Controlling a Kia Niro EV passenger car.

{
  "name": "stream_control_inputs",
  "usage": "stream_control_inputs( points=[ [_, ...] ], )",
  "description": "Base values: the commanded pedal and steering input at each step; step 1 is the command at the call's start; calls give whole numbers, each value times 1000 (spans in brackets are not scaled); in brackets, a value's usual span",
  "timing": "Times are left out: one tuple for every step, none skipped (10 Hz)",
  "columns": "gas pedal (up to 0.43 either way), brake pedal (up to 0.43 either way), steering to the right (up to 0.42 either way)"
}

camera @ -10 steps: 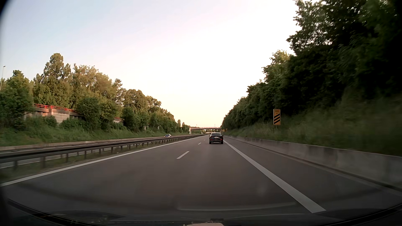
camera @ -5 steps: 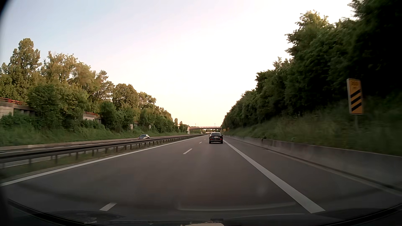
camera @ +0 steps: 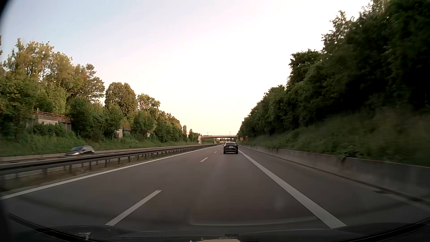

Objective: Follow the waypoints while adhering to traffic rules and regulations

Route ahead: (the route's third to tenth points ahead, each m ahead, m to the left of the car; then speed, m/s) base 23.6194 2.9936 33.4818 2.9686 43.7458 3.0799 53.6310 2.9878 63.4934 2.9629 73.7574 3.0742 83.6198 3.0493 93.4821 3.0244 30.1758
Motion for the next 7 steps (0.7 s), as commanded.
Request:
stream_control_inputs(
  points=[
    [331,18,-1],
    [331,18,-1],
    [331,18,-1],
    [331,18,-1],
    [331,18,-1],
    [331,12,-1],
    [331,18,-1]
  ],
)
